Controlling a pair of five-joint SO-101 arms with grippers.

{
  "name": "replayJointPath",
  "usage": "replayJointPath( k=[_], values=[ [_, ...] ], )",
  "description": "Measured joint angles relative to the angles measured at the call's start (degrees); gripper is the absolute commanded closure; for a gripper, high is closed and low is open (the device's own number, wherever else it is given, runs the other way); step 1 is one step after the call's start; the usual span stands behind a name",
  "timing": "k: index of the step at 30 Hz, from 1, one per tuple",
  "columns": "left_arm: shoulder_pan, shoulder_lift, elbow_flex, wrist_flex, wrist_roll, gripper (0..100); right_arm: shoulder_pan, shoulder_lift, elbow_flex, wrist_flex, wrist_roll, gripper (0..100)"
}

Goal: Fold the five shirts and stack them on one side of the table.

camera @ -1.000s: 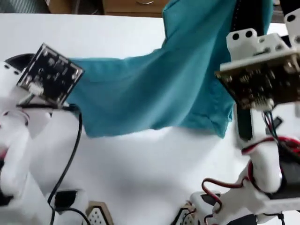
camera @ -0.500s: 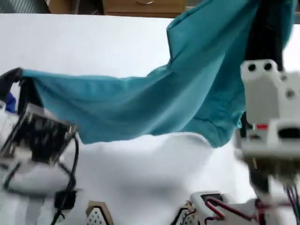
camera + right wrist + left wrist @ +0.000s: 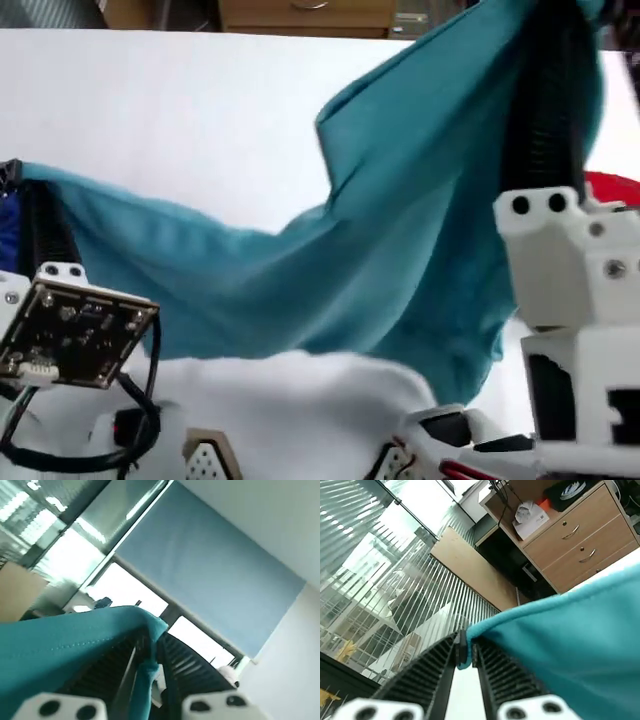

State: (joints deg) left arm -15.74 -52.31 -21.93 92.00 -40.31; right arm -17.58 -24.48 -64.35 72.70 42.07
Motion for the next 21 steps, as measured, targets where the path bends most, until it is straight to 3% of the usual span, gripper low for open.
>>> replayJointPath(
  k=[21],
  values=[
    [0.0, 0.0, 8.88, -0.97, 0.0, 98, -0.26, -0.44, 0.0, -2.73, 0.0, 97.8]
  ],
)
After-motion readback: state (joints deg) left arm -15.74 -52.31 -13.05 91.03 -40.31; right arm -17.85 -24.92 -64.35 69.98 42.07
